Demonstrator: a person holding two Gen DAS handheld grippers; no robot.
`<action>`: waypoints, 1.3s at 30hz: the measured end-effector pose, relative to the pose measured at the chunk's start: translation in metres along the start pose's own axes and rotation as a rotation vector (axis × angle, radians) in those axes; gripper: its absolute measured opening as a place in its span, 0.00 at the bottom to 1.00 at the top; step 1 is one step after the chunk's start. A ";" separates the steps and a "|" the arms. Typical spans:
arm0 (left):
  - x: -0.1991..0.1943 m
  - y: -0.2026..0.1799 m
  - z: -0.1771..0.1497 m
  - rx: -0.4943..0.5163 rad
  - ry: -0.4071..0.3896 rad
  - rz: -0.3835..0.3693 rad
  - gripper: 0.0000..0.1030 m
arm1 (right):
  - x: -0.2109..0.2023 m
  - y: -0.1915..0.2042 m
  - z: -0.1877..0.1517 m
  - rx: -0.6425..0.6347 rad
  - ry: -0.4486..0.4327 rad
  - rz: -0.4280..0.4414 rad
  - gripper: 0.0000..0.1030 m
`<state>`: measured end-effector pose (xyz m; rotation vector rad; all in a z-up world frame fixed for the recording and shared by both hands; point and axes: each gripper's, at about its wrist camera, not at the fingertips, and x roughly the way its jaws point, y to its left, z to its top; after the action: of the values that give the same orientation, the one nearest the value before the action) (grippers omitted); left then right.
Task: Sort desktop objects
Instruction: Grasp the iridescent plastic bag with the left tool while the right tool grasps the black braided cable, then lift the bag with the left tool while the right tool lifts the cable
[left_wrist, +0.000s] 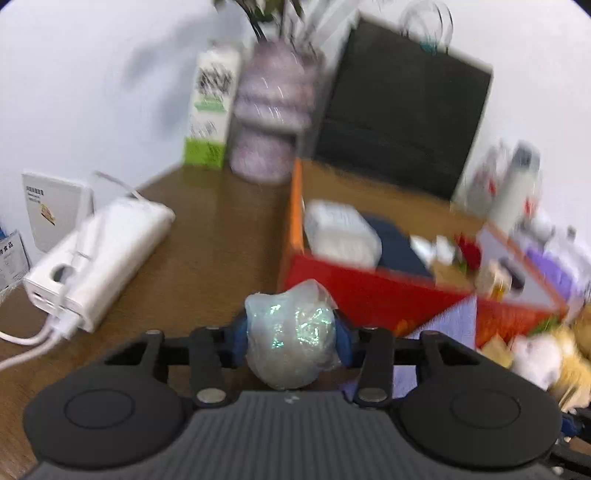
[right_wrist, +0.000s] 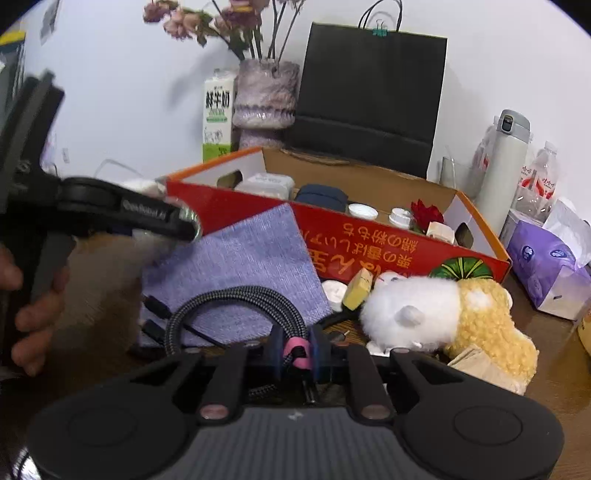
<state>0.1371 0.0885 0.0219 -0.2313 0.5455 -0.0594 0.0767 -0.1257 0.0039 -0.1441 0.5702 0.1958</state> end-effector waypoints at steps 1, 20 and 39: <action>-0.010 0.002 0.001 -0.010 -0.052 -0.006 0.43 | -0.006 -0.002 0.002 0.005 -0.031 -0.005 0.13; -0.162 -0.075 -0.125 0.323 0.126 -0.218 0.59 | -0.119 -0.027 -0.073 0.051 0.061 -0.016 0.14; -0.153 -0.063 -0.124 0.254 0.106 -0.174 0.42 | -0.105 -0.023 -0.085 0.121 0.072 -0.045 0.23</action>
<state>-0.0574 0.0205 0.0114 -0.0271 0.6164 -0.3098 -0.0485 -0.1792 -0.0075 -0.0465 0.6479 0.1122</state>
